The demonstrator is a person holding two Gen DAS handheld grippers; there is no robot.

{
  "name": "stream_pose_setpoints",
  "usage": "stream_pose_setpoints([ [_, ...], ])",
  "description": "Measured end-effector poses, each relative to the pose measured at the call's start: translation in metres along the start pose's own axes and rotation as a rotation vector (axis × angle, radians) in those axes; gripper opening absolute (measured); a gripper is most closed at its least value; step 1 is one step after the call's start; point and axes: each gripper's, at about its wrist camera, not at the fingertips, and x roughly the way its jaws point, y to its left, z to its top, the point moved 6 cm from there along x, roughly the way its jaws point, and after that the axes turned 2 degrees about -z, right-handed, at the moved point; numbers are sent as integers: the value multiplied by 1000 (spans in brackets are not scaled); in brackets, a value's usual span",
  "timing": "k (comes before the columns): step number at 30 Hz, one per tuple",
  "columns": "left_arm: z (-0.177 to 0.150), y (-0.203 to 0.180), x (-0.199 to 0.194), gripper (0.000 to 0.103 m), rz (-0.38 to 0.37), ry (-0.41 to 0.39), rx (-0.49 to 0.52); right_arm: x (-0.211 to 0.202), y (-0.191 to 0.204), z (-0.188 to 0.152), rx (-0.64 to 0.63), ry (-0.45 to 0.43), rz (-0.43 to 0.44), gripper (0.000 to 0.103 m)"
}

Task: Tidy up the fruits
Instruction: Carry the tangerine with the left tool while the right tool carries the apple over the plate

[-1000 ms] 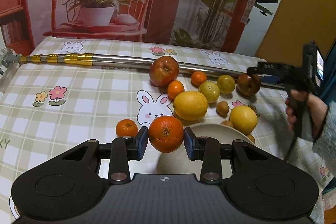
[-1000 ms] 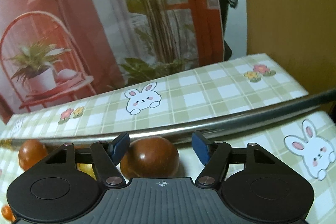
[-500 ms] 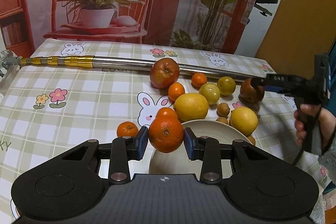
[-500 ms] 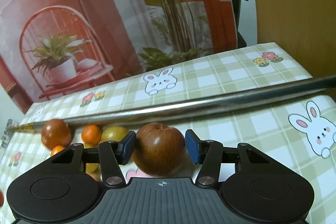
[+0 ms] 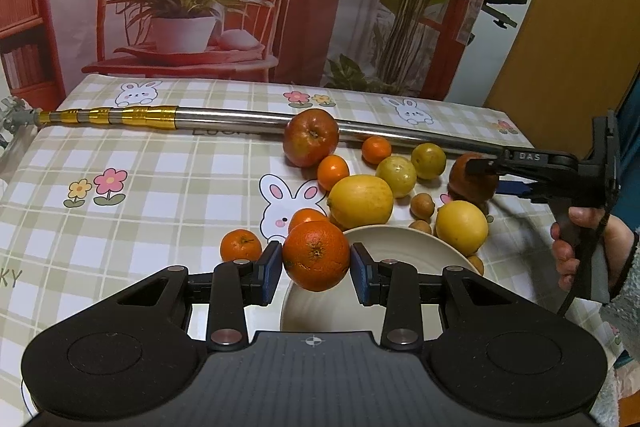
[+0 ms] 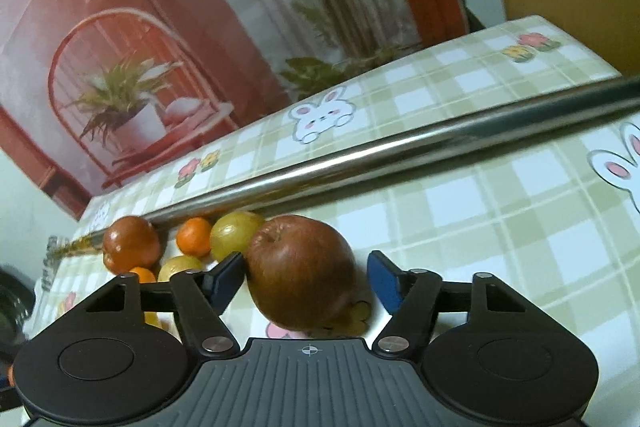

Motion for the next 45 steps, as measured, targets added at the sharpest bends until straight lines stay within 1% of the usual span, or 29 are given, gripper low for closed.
stream_pose_setpoints([
  [2, 1, 0, 0, 39, 3, 1, 0, 4, 6, 0, -39, 5, -20, 60],
  [3, 1, 0, 0, 39, 3, 1, -1, 6, 9, 1, -60, 8, -28, 58],
  [5, 1, 0, 0, 39, 4, 0, -2, 7, 14, 1, -94, 3, -47, 57],
  [9, 0, 1, 0, 39, 1, 3, -5, 5, 18, -2, -119, 10, -67, 57],
  [14, -3, -1, 1, 39, -6, 10, -7, 3, 17, -3, -111, 10, -75, 58],
  [17, -3, -2, 0, 39, -12, 9, -4, 6, 16, -4, -99, 29, -89, 58],
  [23, -5, -2, -5, 39, -18, 3, -5, -6, 17, -11, -91, 21, -140, 57],
  [28, -6, -4, -7, 39, -30, 5, -3, -39, 14, -17, -35, -36, -120, 57],
  [32, -10, -8, -6, 39, -42, 11, 7, -69, 23, -27, -47, -78, -100, 57],
  [35, -16, -13, -4, 39, -54, 25, 19, -89, 36, -36, -56, -93, -57, 57],
  [37, -20, -17, -1, 39, -57, 36, 33, -97, 48, -46, -84, -88, -35, 57],
  [40, -26, -22, 2, 39, -65, 52, 53, -104, 65, -61, -175, -66, -25, 57],
  [45, -38, -29, 7, 39, -76, 83, 90, -103, 86, -85, -234, 5, 22, 57],
])
